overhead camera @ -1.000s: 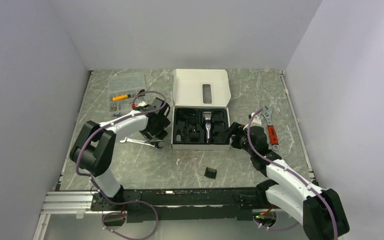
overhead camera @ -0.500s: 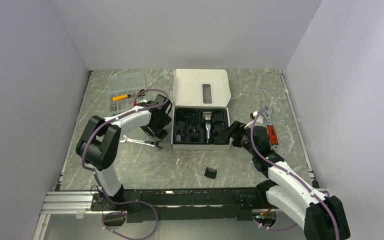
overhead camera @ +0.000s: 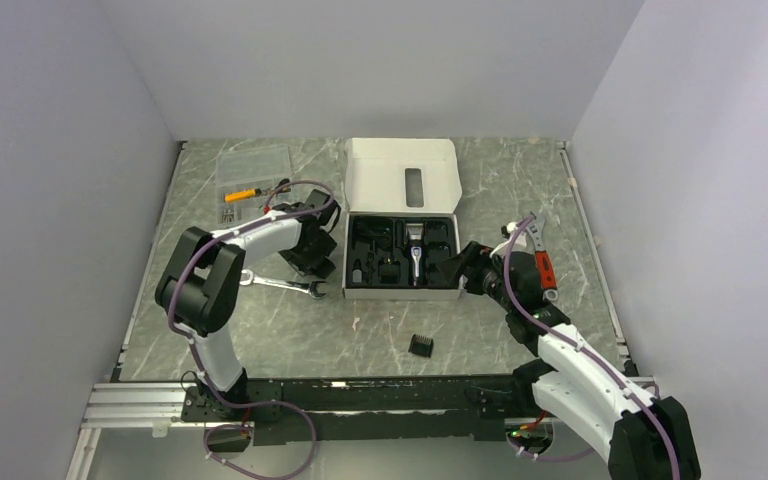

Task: Sort the hair-cutting tools
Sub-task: Pick up the haircut tool at the center of the board.

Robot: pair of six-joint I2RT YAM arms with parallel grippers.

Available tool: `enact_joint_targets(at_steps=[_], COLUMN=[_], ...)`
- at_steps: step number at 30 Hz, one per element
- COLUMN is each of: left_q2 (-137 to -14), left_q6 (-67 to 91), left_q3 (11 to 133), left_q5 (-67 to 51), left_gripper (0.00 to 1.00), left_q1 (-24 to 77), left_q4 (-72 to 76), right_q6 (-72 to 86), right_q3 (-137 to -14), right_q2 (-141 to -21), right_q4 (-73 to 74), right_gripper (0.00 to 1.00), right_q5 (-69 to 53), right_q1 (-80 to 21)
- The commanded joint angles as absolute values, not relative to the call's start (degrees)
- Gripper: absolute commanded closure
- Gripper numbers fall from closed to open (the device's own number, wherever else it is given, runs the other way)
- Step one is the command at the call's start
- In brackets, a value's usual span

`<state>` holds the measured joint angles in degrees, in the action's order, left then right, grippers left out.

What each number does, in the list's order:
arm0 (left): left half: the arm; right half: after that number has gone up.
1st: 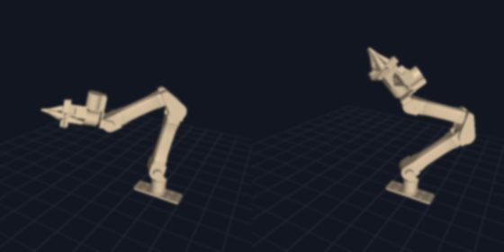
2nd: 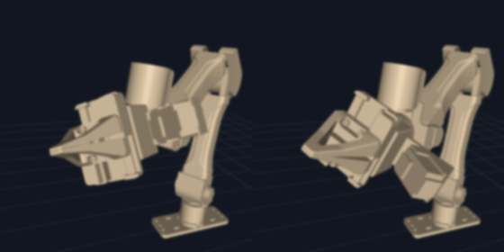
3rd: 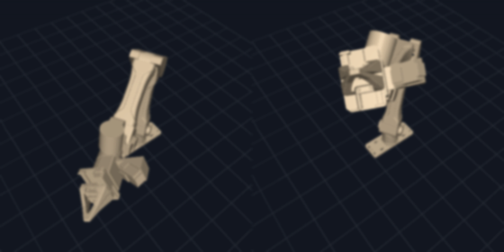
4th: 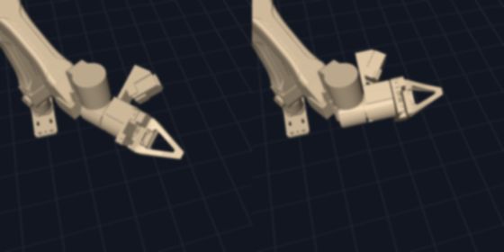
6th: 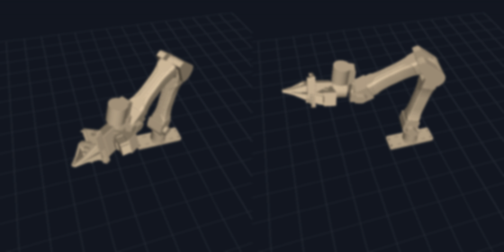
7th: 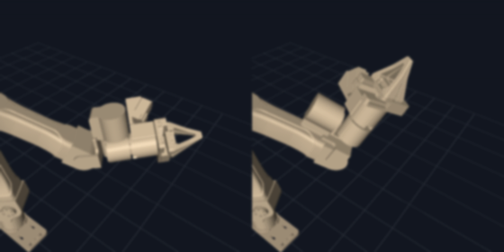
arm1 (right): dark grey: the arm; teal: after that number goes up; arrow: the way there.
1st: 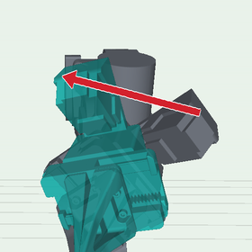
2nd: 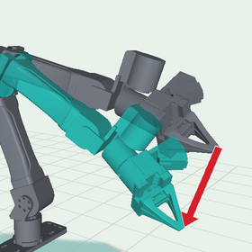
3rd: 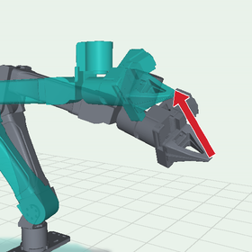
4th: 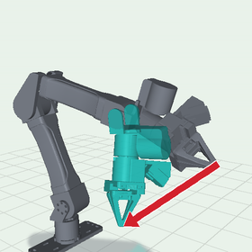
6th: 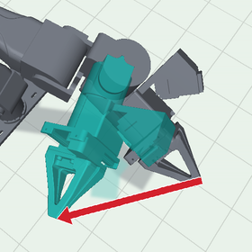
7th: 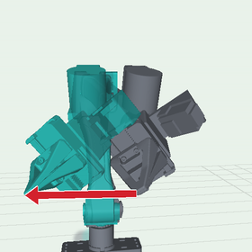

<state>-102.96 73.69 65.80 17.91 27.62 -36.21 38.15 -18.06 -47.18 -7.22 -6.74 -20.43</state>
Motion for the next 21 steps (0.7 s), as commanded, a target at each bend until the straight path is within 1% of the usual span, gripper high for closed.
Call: enact_joint_targets(at_steps=[1,5,8,13,18,21], left_q2=[-103.0,-102.6,-101.9,-97.6,-90.5,-86.1], left_q6=[74.9,74.3,73.6,72.9,71.8,70.9], left_q3=[64.6,63.3,62.5,60.9,58.8,57.3], left_q5=[17.2,16.3,15.6,16.0,16.5,16.6], left_gripper=[0.35,0.41,0.52,0.63,0.79,0.9], left_q1=[27.2,26.8,26.4,26.2,26.3,26.2], left_q4=[-35.2,-33.5,-32.6,-31.8,-31.4,-31.4], right_q6=[38.8,38.7,38.8,38.4,37.5,36.9], right_q3=[-20.8,-21.0,-21.2,-21.3,-21.7,-21.9], right_q2=[-45.7,-45.7,-45.4,-44.7,-44.7,-45.1], right_q4=[-7.3,-6.7,-6.3,-5.4,-4.6,-4.3], right_gripper=[0.19,0.19,0.19,0.19,0.19,0.19], right_q5=[-7.4,-7.2,-7.0,-6.4,-5.6,-5.3], right_q1=[-20.2,-20.1,-20.1,-20.1,-20.1,-19.8])
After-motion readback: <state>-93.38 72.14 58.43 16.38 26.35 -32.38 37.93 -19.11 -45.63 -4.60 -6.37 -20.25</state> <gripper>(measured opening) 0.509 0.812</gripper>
